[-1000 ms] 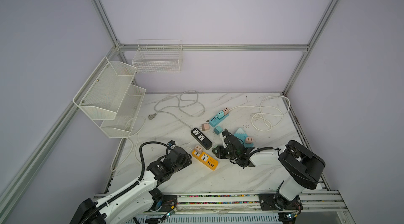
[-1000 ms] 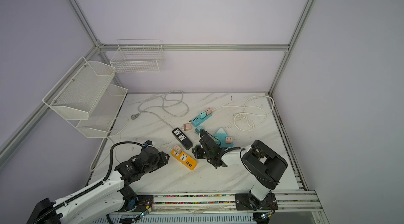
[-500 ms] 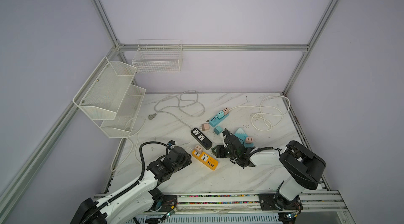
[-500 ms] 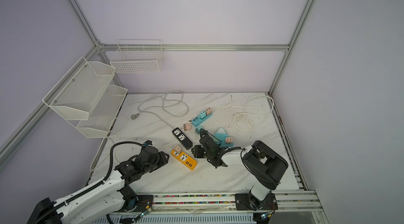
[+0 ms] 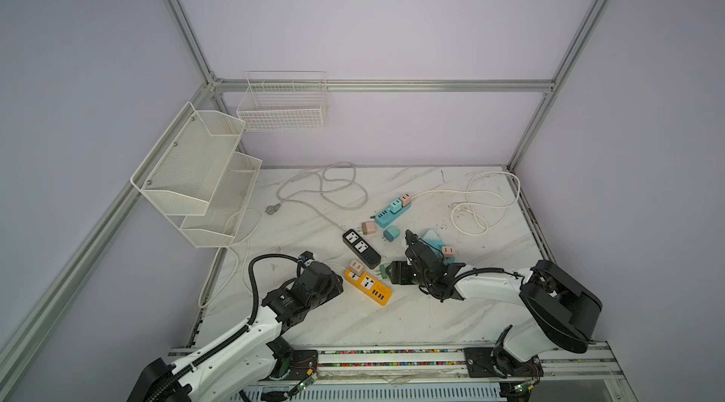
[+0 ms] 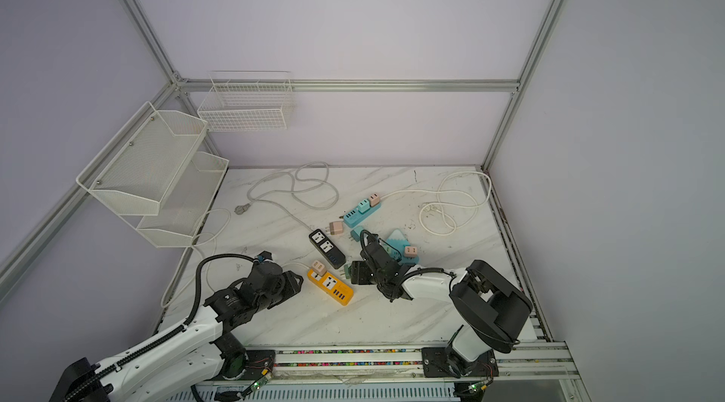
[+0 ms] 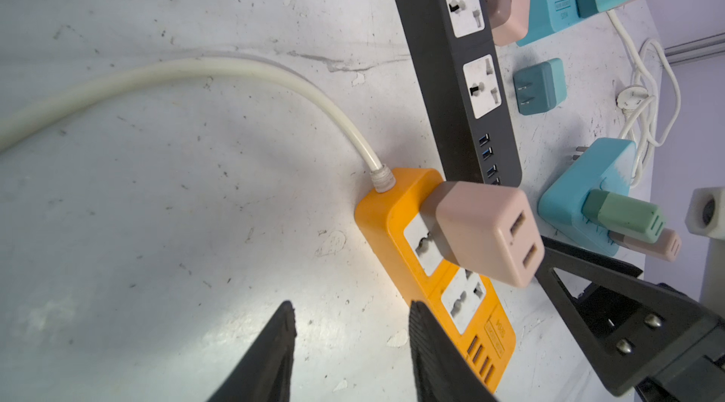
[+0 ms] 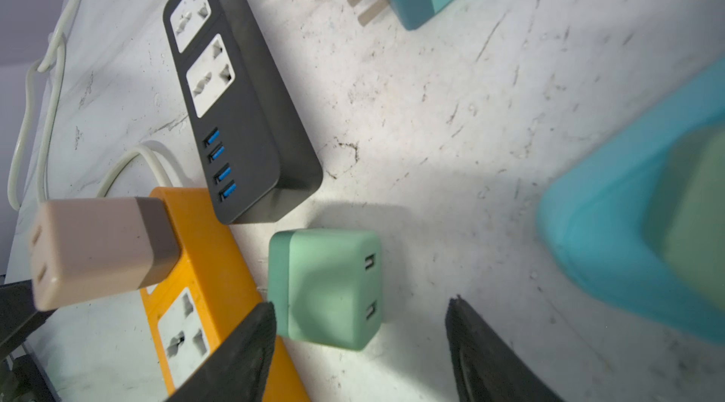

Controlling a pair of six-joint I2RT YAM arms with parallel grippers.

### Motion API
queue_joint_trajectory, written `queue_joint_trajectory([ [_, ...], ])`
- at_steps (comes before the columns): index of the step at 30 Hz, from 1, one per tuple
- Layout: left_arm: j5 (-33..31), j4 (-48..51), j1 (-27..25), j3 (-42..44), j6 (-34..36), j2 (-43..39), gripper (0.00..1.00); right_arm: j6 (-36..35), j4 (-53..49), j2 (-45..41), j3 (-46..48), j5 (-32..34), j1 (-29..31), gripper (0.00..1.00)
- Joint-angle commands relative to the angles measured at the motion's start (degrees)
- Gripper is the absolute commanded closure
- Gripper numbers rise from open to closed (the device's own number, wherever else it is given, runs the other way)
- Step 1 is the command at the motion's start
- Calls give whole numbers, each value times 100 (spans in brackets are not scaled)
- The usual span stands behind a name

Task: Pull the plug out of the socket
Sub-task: 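Move the right gripper onto the pink adapter while the left clamps the yellow strip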

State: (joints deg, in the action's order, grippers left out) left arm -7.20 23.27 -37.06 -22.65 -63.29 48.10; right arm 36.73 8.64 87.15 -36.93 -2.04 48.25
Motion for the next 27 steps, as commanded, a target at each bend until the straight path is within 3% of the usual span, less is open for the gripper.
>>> queue_joint_trajectory([
  [1, 50, -104, 70, -178, 184, -89, 52, -224, -555, -236, -302, 248, 47, 26],
  [10, 361, -261, 337, -203, 394, 1, 50, -809, -1220, -493, -983, 603, 571, 24],
  [21, 878, -1088, 564, -55, 371, 380, 50, -1937, -1701, 250, -1959, 580, 1304, 25],
  [27, 1078, -1552, 704, -55, 308, 820, 50, -2233, -1889, 623, -2302, 732, 1363, 28],
])
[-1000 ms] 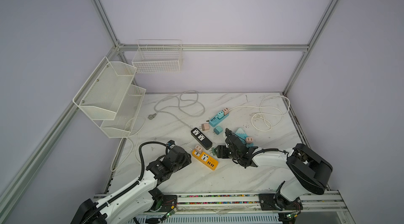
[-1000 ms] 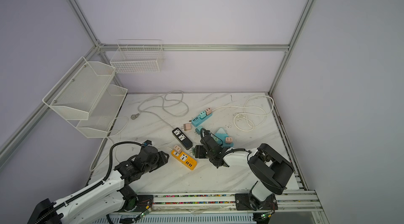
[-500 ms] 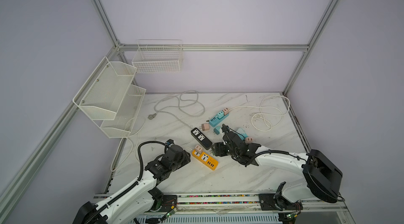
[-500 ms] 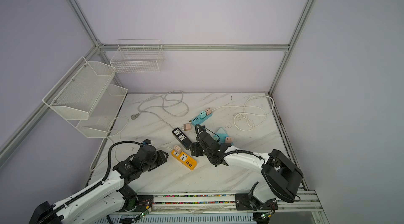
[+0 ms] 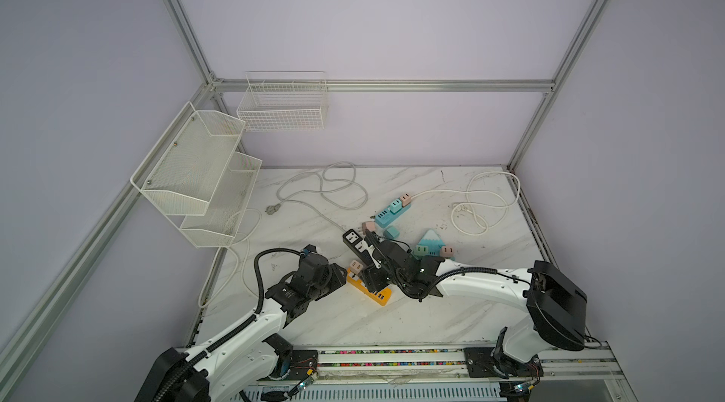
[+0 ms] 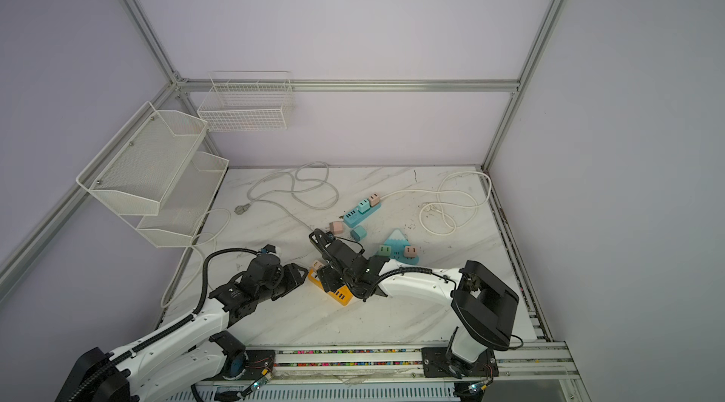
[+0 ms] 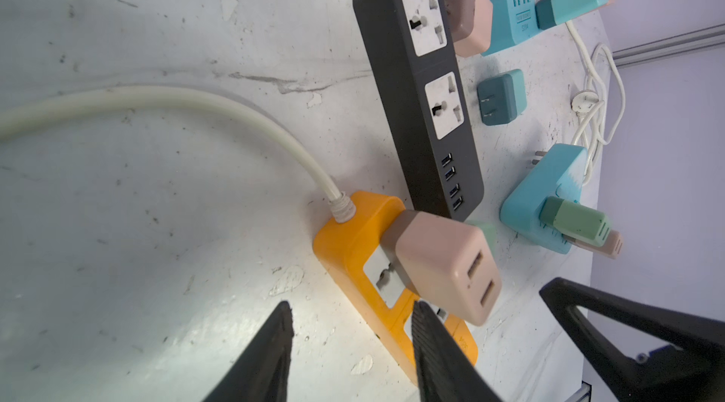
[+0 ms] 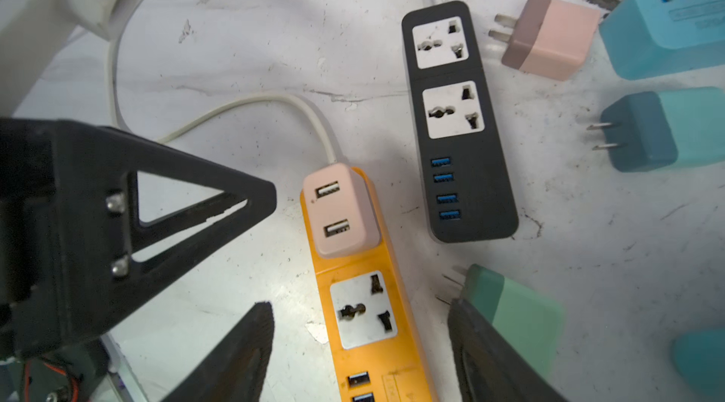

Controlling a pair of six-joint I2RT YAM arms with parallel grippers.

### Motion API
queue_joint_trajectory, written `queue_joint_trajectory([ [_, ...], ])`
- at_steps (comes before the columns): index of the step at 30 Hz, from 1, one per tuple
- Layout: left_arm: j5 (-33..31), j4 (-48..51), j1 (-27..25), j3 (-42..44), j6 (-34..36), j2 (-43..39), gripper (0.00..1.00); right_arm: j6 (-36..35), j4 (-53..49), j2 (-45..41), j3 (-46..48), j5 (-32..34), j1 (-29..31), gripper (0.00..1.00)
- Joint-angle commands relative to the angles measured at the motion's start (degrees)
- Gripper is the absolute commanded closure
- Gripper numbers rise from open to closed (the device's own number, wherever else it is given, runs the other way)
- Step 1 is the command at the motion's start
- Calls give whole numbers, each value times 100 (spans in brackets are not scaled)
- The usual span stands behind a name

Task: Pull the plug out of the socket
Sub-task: 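Move the right gripper onto the pink adapter while the left clamps the yellow strip, then grip the pink adapter with the right gripper while the left holds the strip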

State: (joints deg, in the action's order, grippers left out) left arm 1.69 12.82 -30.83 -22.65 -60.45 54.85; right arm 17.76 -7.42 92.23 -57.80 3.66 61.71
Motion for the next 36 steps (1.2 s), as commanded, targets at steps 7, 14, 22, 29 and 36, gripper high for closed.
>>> queue_joint_trajectory([
  [7, 455, -709, 217, -108, -172, 729, 52, -549, -459, 544, -580, 149, 22, 34],
  [14, 674, -1082, 242, -90, -309, 1072, 53, -591, -410, 791, -732, 166, 18, 39],
  [22, 718, -1012, 262, -170, -277, 1318, 54, -730, -366, 1011, -884, 174, 17, 42],
  [29, 719, -896, 262, -158, -257, 1465, 54, -817, -342, 1209, -1012, 162, 12, 44],
  [36, 657, -645, 270, -97, -276, 1475, 56, -928, -309, 1400, -1111, 75, 7, 48],
])
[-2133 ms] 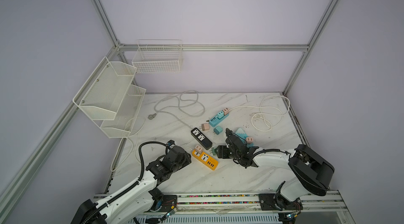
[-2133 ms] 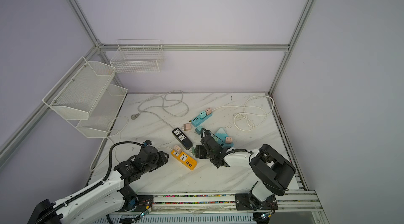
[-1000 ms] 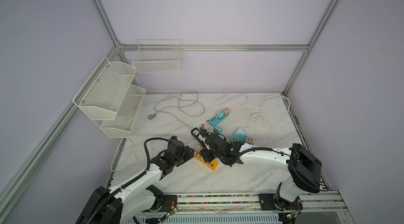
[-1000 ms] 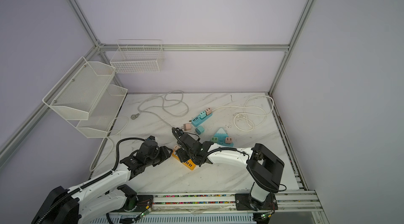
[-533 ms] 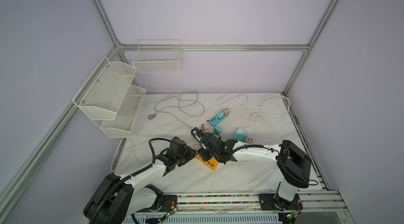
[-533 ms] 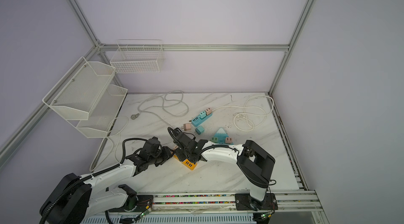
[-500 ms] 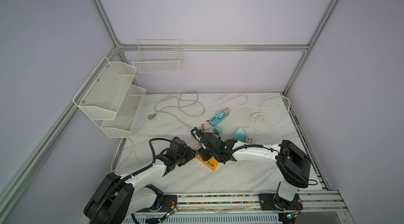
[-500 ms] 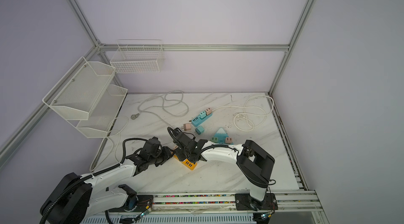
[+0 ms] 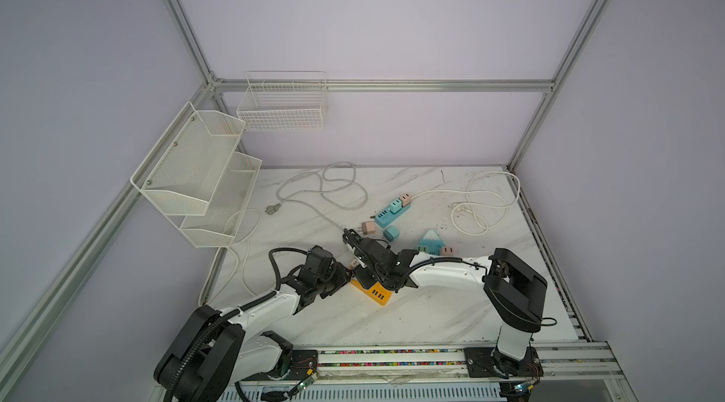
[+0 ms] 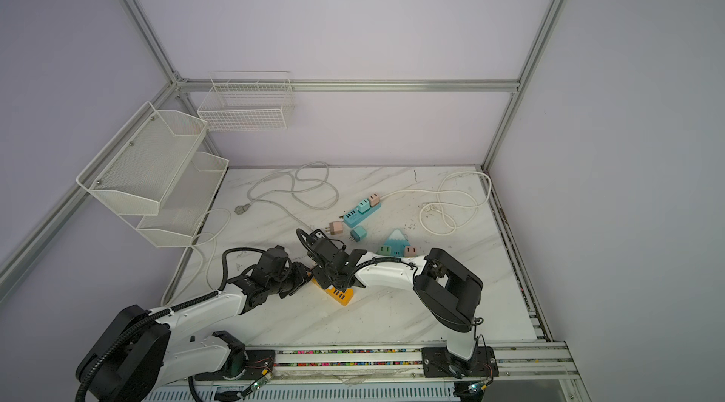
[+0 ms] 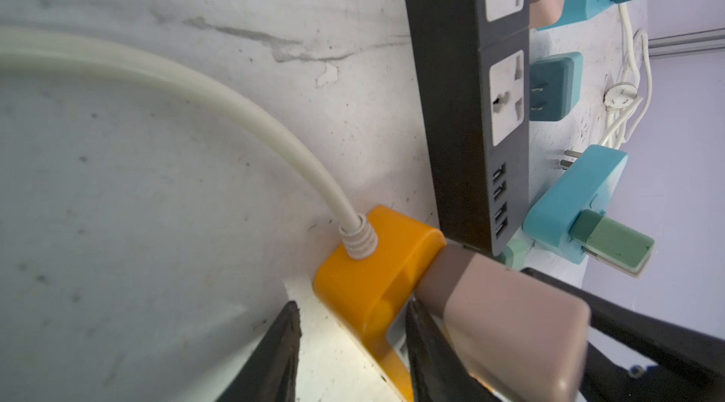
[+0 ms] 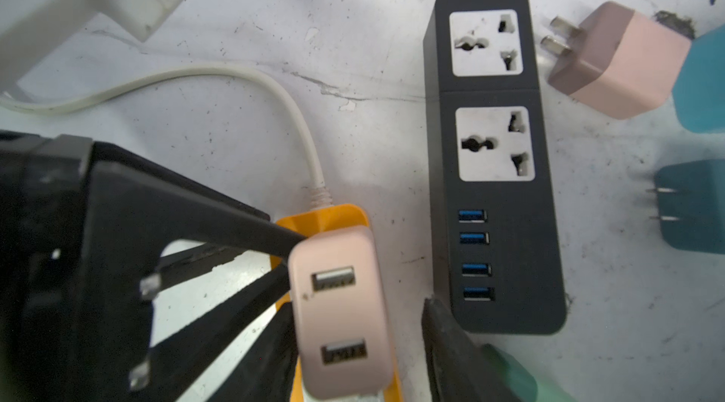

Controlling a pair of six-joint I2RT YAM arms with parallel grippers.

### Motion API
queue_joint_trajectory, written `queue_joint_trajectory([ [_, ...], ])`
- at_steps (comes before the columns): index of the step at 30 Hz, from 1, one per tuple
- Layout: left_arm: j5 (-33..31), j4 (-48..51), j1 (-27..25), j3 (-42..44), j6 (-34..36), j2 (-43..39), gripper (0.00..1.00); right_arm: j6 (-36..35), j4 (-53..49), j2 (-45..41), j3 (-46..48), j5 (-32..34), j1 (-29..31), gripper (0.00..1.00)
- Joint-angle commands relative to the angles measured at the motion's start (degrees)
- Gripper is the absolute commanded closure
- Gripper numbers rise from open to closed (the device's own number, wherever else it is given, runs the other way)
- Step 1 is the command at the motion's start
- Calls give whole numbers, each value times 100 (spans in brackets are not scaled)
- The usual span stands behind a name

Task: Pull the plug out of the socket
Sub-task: 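Grip the pink adapter with the right gripper while the left holds the strip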

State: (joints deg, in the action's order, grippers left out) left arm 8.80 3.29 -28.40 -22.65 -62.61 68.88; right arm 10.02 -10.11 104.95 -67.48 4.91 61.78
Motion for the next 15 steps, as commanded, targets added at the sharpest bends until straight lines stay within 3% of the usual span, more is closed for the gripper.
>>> queue_joint_trajectory([
  [1, -58, 303, 28, -61, -67, 54, 56, -173, -35, 155, -151, -78, 1, 49],
  [15, -104, 319, 24, 188, -186, 20, 62, -310, -53, 421, -246, -234, 2, 58],
])
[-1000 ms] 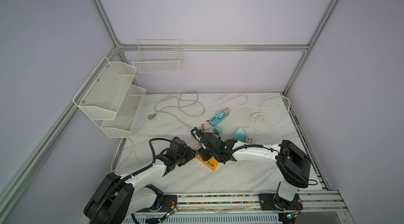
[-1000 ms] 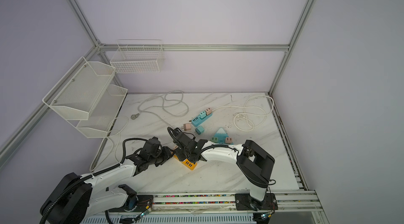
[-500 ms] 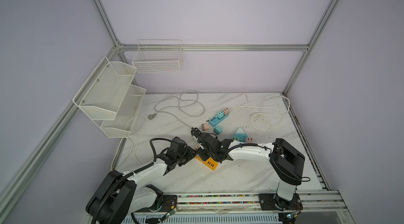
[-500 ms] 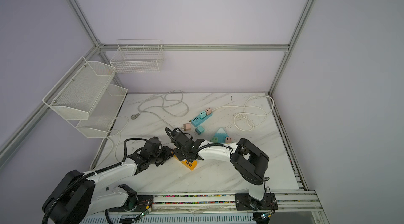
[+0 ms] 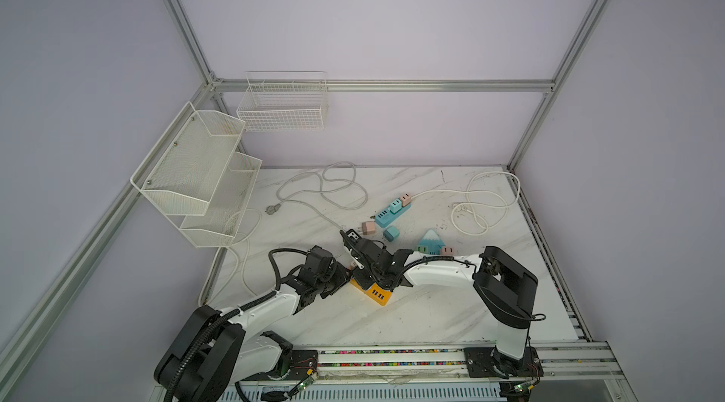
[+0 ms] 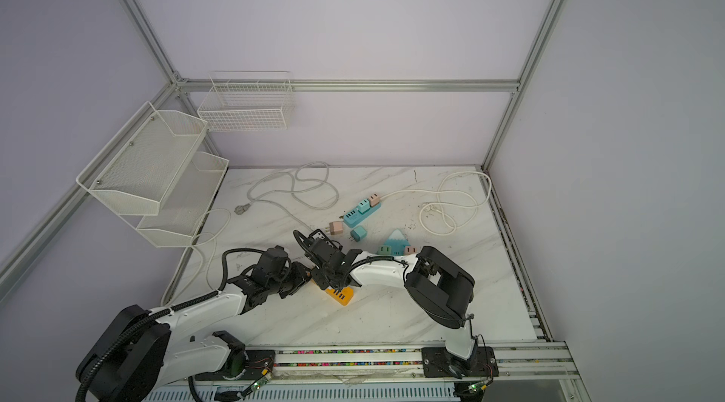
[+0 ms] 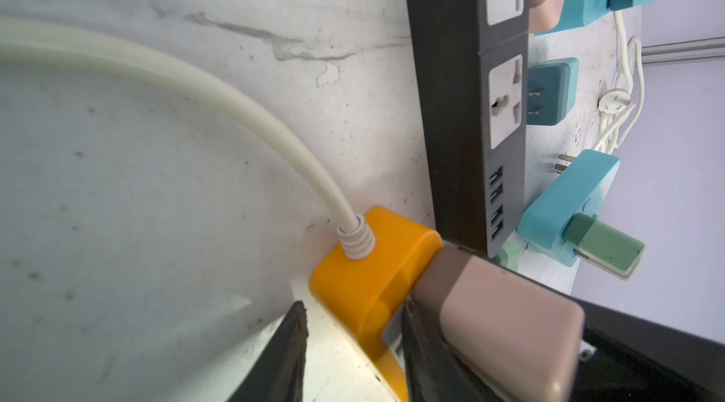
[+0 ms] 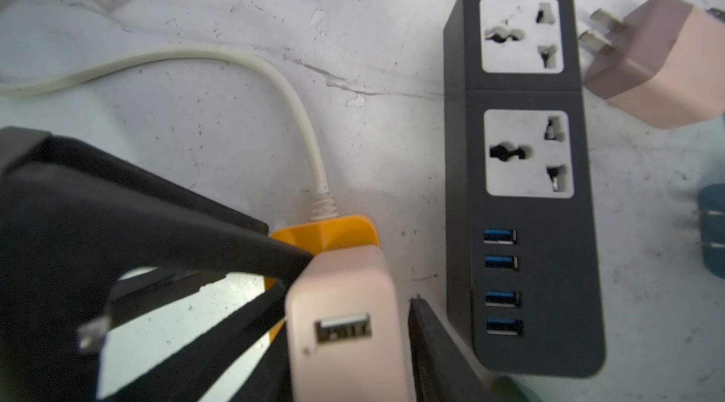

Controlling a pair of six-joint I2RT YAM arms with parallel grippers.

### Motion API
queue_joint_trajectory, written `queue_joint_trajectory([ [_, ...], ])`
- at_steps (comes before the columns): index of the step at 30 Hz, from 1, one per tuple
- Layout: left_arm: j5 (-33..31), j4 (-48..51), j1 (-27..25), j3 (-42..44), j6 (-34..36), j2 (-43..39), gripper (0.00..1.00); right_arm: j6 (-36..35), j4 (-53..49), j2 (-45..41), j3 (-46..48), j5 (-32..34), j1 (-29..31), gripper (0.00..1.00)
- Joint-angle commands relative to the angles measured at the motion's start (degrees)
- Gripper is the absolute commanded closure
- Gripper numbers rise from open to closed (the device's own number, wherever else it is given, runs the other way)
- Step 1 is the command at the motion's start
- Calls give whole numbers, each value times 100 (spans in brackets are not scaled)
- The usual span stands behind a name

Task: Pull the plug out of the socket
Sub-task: 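Grip the pink adapter with the right gripper while the left holds the strip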

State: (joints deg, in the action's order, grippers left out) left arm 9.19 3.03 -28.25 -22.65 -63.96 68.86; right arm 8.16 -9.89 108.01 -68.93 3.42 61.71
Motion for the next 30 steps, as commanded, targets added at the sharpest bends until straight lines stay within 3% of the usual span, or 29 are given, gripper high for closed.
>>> queue_joint_trajectory([
  [1, -156, 343, 12, 203, -61, -1, 62, -122, -83, 124, -99, -95, 8, 59],
  [30, 56, 146, 3, 468, -213, 130, 64, -203, 271, -218, 95, -267, -169, 88],
])
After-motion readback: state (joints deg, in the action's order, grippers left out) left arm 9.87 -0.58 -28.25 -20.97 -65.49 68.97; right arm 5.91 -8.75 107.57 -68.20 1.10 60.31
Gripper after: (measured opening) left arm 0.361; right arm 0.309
